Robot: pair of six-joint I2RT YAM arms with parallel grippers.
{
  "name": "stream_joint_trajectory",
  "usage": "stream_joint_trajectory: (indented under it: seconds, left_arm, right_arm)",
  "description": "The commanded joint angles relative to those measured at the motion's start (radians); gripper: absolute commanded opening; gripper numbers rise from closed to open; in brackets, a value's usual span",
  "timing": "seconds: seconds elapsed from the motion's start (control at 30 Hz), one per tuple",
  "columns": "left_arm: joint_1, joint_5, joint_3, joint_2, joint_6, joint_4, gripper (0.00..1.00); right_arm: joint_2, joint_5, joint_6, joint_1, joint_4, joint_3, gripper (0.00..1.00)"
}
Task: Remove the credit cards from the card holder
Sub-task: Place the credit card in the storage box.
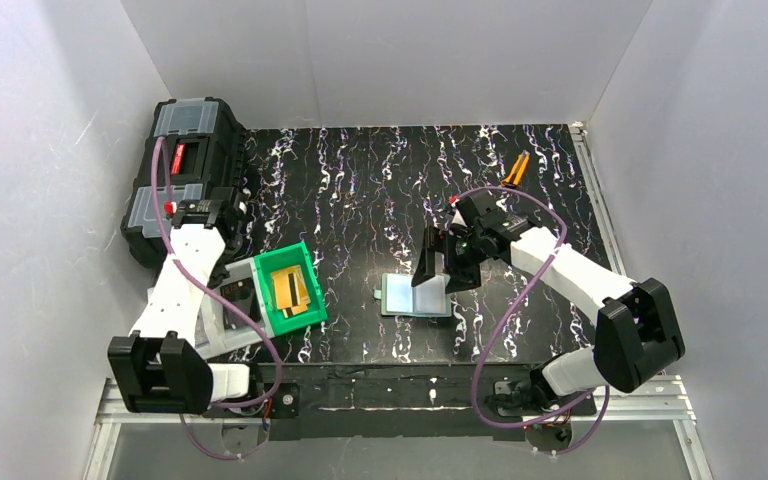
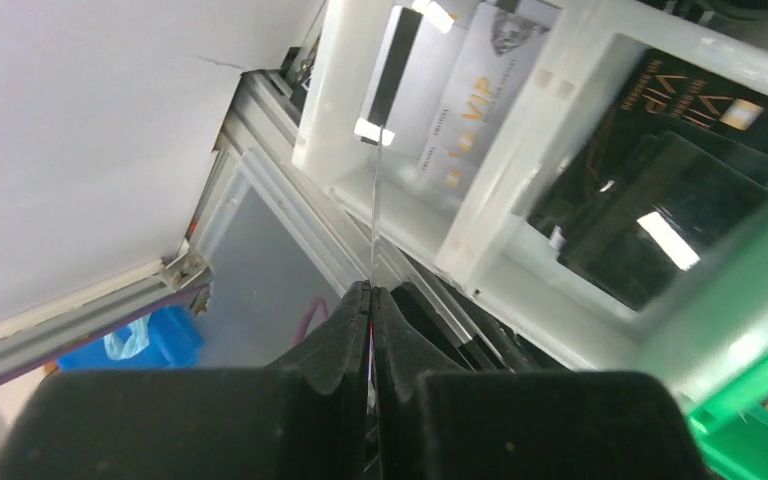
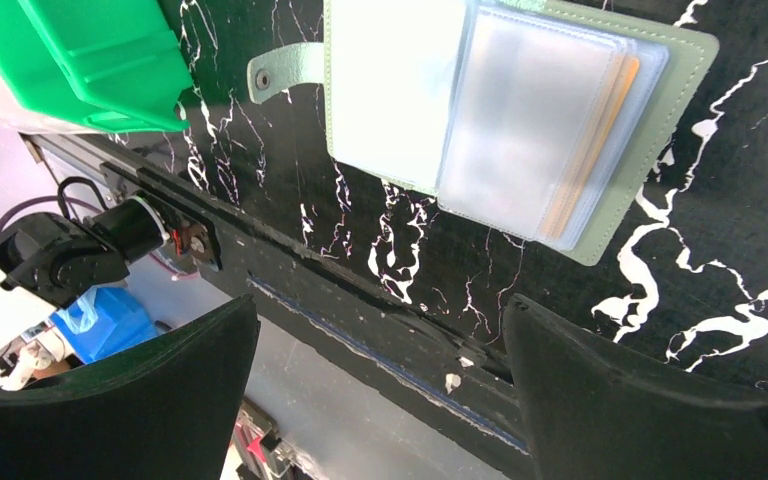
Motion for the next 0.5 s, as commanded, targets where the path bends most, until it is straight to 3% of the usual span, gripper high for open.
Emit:
stream_joint_trajectory:
  seconds: [0.0, 0.4, 0.47]
  left_arm:
    - [0.087, -0.061, -0.053, 0.039, 0.062, 0.068, 0.0]
    - [0.152, -0.072, -0.095, 0.181, 0.077, 0.161, 0.0]
    - [0.152, -0.059, -0.087, 0.187, 0.064, 0.152, 0.11]
  right_arm:
    - [-0.025, -0.032, -0.019, 0.014, 0.006, -0.014, 0.98]
    - [-0.024, -0.03, -0.024, 0.019, 0.005, -0.011, 0.98]
    - [-0.025, -0.031, -0.025, 0.019, 0.004, -0.011, 0.98]
